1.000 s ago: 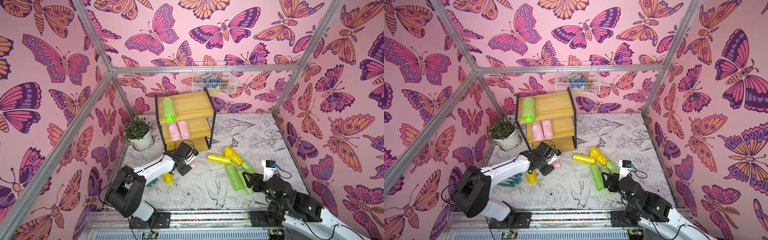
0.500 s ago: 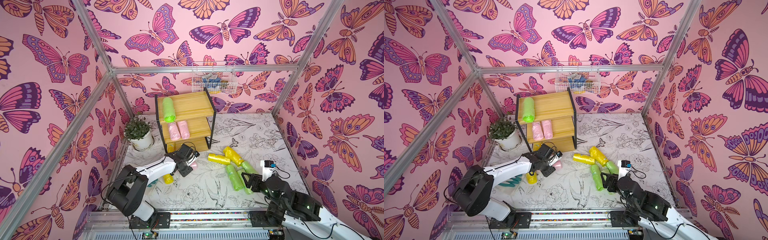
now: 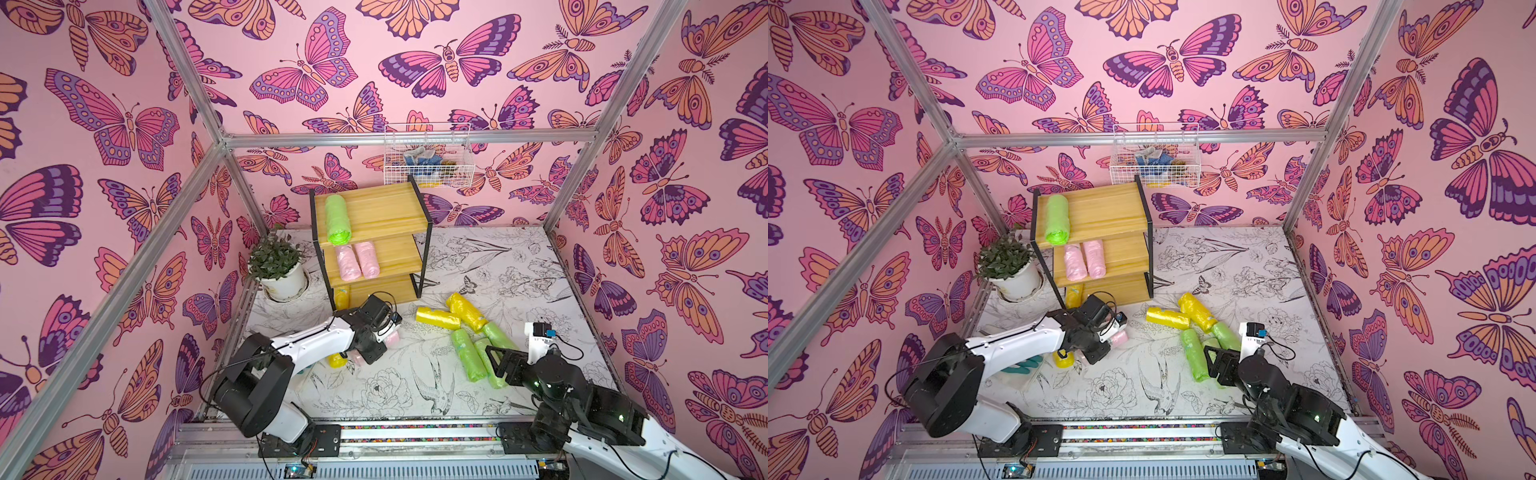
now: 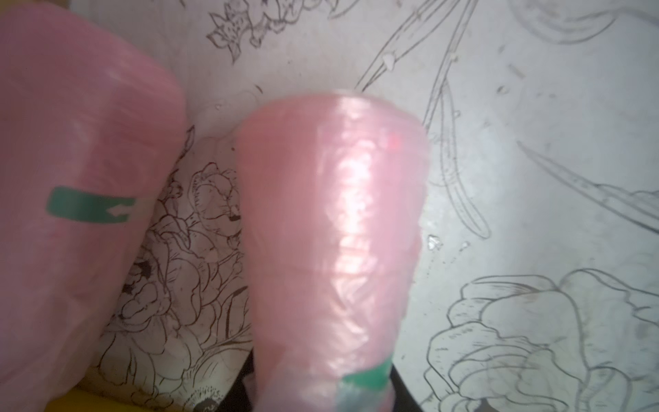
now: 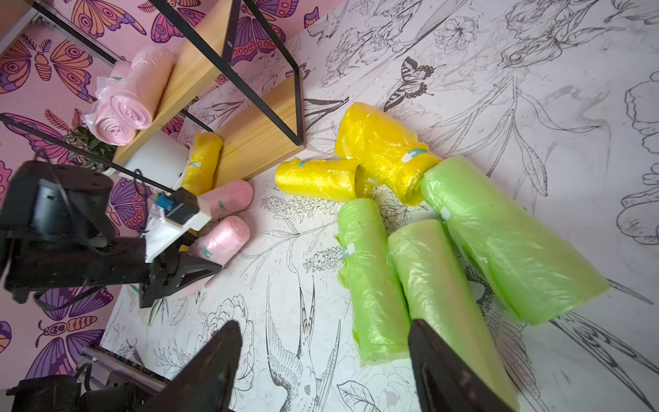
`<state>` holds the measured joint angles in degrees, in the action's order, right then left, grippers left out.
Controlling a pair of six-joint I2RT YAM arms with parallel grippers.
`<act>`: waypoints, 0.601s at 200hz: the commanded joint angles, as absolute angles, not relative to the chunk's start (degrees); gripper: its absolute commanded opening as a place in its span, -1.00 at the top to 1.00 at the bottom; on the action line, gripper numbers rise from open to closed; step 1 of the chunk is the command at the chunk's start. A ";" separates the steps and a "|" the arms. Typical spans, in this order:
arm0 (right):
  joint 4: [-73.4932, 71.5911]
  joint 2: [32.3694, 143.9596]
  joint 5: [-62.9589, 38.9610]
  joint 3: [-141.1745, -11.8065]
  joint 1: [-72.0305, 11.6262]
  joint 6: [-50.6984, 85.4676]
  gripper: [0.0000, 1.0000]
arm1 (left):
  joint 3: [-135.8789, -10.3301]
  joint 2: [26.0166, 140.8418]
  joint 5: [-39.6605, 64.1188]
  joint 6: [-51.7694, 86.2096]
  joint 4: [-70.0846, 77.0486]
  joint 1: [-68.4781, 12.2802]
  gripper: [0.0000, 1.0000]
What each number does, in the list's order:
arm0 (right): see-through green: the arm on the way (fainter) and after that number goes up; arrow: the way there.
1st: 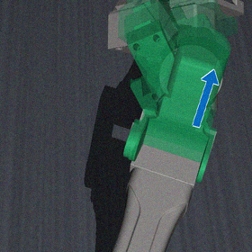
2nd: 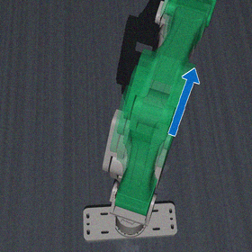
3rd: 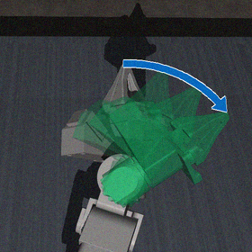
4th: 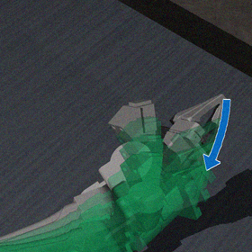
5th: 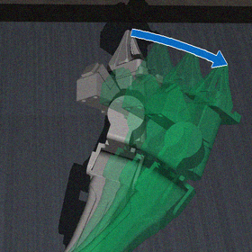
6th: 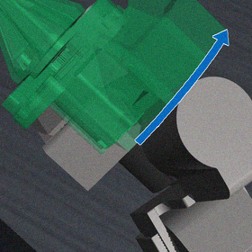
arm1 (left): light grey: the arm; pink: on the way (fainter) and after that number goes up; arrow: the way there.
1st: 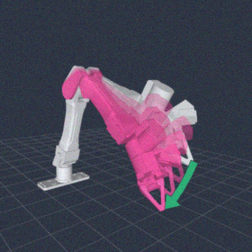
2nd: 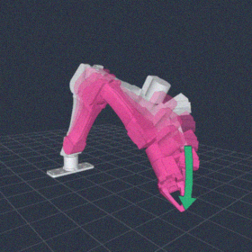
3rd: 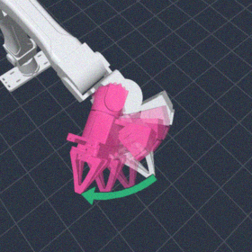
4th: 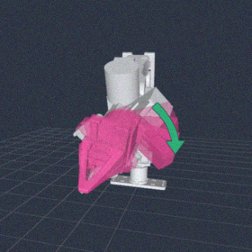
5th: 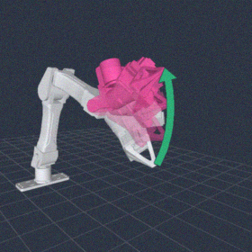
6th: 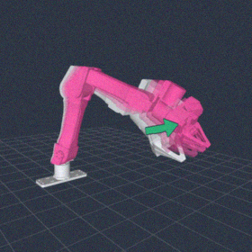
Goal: Sort the rolls of trash bags by color and place them on the shelf
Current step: Pick up the roll of trash bags from the center of the board.
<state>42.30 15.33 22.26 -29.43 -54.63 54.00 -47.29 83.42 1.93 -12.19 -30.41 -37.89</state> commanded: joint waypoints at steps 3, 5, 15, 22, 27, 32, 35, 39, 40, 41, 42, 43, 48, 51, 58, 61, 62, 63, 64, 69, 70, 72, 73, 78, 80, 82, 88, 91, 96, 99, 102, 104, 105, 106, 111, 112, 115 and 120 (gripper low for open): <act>46.48 14.95 24.73 -32.85 -54.93 54.34 -0.53 | -49.07 74.96 4.72 -3.64 -31.37 -38.00 1.00; 46.56 14.99 24.84 -33.02 -54.93 54.28 -0.53 | -49.18 74.31 4.81 -2.97 -31.33 -37.95 1.00; 47.41 15.20 25.37 -34.14 -54.91 53.91 -0.53 | -49.57 69.82 5.67 0.48 -30.89 -38.02 1.00; 47.70 15.52 25.46 -34.89 -54.93 53.43 -0.53 | -49.53 67.36 6.20 3.33 -30.04 -38.01 1.00; 47.80 15.78 25.49 -35.47 -54.93 53.08 -0.53 | -49.34 65.65 6.37 5.74 -29.25 -37.97 1.00; 47.81 16.17 25.38 -35.98 -54.93 52.65 -0.54 | -49.03 63.84 6.65 8.36 -28.33 -38.03 1.00; 47.69 16.44 25.31 -36.32 -54.93 52.32 -0.54 | -48.78 62.54 6.97 9.92 -27.74 -38.04 1.00; 47.53 16.91 25.03 -36.77 -54.92 51.88 -0.54 | -48.29 61.19 7.68 11.74 -26.84 -38.02 1.00; 47.45 16.98 24.95 -36.84 -54.93 51.83 -0.54 | -48.14 60.70 7.88 12.16 -26.56 -38.04 1.00; 47.41 17.15 24.82 -36.92 -54.93 51.71 -0.55 | -48.02 60.23 8.12 12.58 -26.29 -38.00 1.00; 47.30 17.27 24.76 -37.05 -54.93 51.61 -0.55 | -47.87 59.82 8.32 12.97 -25.98 -37.99 1.00; 47.25 17.38 24.69 -37.11 -54.93 51.47 -0.55 | -47.71 59.62 8.51 13.38 -25.69 -37.98 1.00; 46.81 18.13 24.18 -37.66 -54.93 51.01 -0.56 | -46.92 57.43 9.28 15.67 -24.19 -38.08 1.00; 46.43 18.76 23.72 -37.96 -54.92 50.67 -0.57 | -46.43 56.20 9.39 17.03 -23.30 -38.09 1.00; 45.30 20.17 22.33 -38.78 -54.93 49.94 -0.62 | -45.50 53.56 9.11 21.53 -21.57 -38.06 1.00; 44.74 20.95 21.70 -39.03 -54.93 49.60 -0.65 | -45.11 52.48 9.02 23.27 -20.86 -38.10 1.00; 44.52 21.20 21.40 -39.11 -54.93 49.58 -0.66 | -44.92 52.12 9.03 23.81 -20.71 -38.12 1.00; 44.32 21.45 21.11 -39.24 -54.93 49.49 -0.67 | -44.79 51.77 9.04 24.34 -20.46 -38.13 1.00; 44.13 21.67 20.80 -39.35 -54.93 49.40 -0.68 | -44.72 51.42 9.05 24.87 -20.25 -38.10 1.00; 43.03 23.20 19.47 -39.77 -54.93 48.94 -0.73 | -44.01 49.68 9.27 27.01 -19.03 -38.14 1.00; 42.74 23.51 19.10 -39.88 -54.93 48.86 -0.74 | -43.80 49.36 9.38 27.52 -18.79 -38.10 1.00; 42.24 24.07 18.46 -40.07 -54.93 48.67 -0.75 | -43.49 48.68 9.53 28.44 -18.14 -38.09 1.00; 42.04 24.47 18.20 -40.16 -54.93 48.59 -0.76 | -43.32 48.51 9.60 28.90 -17.86 -38.07 1.00; 40.47 26.10 16.34 -40.61 -54.93 48.20 -0.77 | -42.57 46.70 9.75 31.34 -16.53 -38.11 1.00; 39.85 26.70 15.62 -40.72 -54.93 48.13 -0.77 | -42.26 46.04 9.71 32.18 -16.00 -38.20 1.00; 39.10 27.39 14.87 -40.83 -54.93 48.02 -0.77 | -41.99 45.39 9.63 33.01 -15.40 -38.18 1.00; 36.61 29.25 12.36 -41.04 -54.96 47.94 -0.78 | -41.03 43.38 9.31 35.57 -13.79 -38.36 1.00; 35.11 30.24 11.06 -41.12 -54.94 47.95 -0.78 | -40.52 42.47 9.17 36.74 -12.81 -38.46 1.00; 32.64 31.76 8.95 -41.13 -54.93 48.22 -0.78 | -39.75 40.97 8.85 38.58 -11.35 -38.57 1.00; 30.95 32.75 7.67 -41.06 -54.93 48.58 -0.78 | -39.31 40.02 8.61 39.64 -10.47 -38.66 1.00; 29.27 33.72 6.46 -40.98 -54.93 48.94 -0.78 | -38.84 39.16 8.27 40.69 -9.58 -38.82 1.00; 28.13 34.27 5.66 -40.90 -54.93 49.22 -0.78 | -38.56 38.60 8.02 41.46 -9.10 -38.84 1.00; 27.60 34.63 5.33 -40.81 -54.93 49.22 -0.78 | -38.44 38.46 7.88 41.82 -8.86 -38.93 1.00; 26.81 34.93 4.86 -40.81 -54.93 49.48 -0.78 | -38.34 38.13 7.72 42.18 -8.60 -38.98 1.00; 23.68 36.38 2.98 -40.49 -54.93 50.14 -0.78 | -37.91 36.82 6.81 43.98 -7.79 -39.34 1.00; 23.09 36.65 2.63 -40.49 -54.93 50.61 -0.78 | -37.85 36.56 6.61 44.36 -7.72 -39.40 1.00; 21.01 37.61 1.57 -40.16 -54.93 50.97 -0.78 | -37.60 35.84 6.02 45.48 -7.50 -39.57 1.00; 17.49 39.13 -0.15 -39.69 -54.93 52.16 -0.78 | -37.30 34.90 5.01 47.28 -7.36 -39.84 1.00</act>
<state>33.93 33.71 11.22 -39.92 -54.63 50.13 -39.27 39.40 7.62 33.58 -15.62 -38.72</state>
